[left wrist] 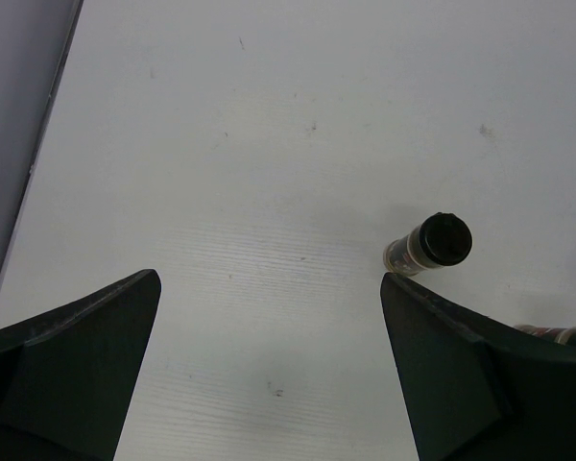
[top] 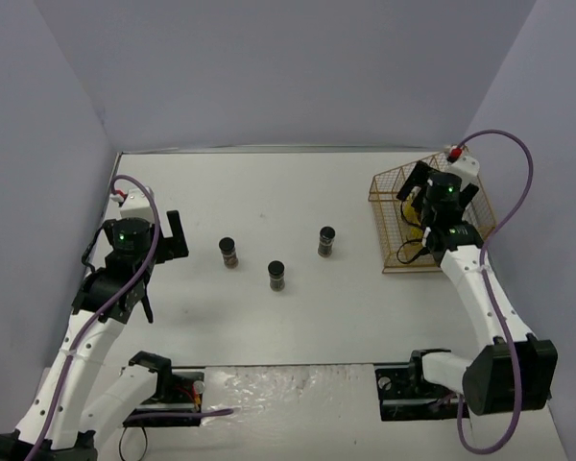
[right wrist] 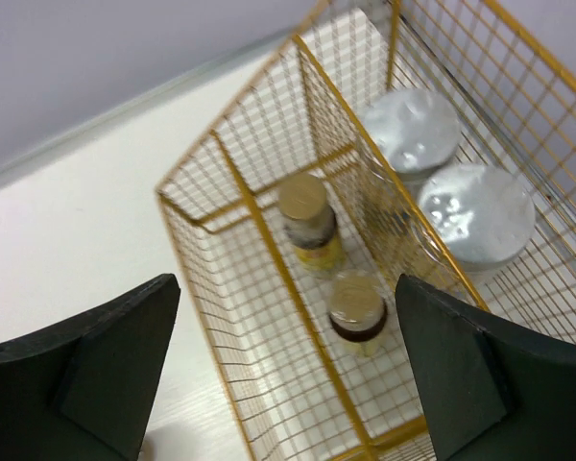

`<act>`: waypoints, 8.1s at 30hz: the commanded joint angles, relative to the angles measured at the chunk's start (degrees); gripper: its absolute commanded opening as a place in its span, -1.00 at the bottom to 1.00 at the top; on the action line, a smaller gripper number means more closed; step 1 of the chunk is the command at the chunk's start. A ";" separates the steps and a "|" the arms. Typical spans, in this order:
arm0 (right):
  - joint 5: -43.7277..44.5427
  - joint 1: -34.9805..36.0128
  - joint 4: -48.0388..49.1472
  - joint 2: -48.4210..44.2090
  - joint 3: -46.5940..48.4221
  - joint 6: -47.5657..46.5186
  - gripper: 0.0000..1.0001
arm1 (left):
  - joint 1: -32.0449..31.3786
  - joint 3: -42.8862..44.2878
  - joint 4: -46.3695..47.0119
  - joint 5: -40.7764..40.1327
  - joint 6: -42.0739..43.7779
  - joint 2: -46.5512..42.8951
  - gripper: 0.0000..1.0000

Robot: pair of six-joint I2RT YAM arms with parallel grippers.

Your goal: Organize the condiment bottles

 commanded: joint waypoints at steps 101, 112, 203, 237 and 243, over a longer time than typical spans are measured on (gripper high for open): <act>-20.07 11.89 -2.90 12.57 16.24 -11.52 0.93 | 0.17 2.03 2.24 -0.08 -0.14 1.12 0.94; -27.83 35.20 -2.64 13.51 9.10 -22.70 1.00 | 0.35 2.12 2.00 -0.52 -0.23 1.53 0.94; 6.90 8.21 -2.67 18.57 7.30 4.89 -0.90 | 0.44 2.03 2.09 0.44 -0.58 1.10 0.94; 6.50 8.19 -7.10 17.36 5.86 7.38 0.10 | 0.35 1.94 2.17 0.63 -0.67 0.74 0.94; 4.56 8.41 -7.17 14.33 6.90 6.28 0.15 | 0.35 1.94 2.17 0.80 -0.67 0.81 0.94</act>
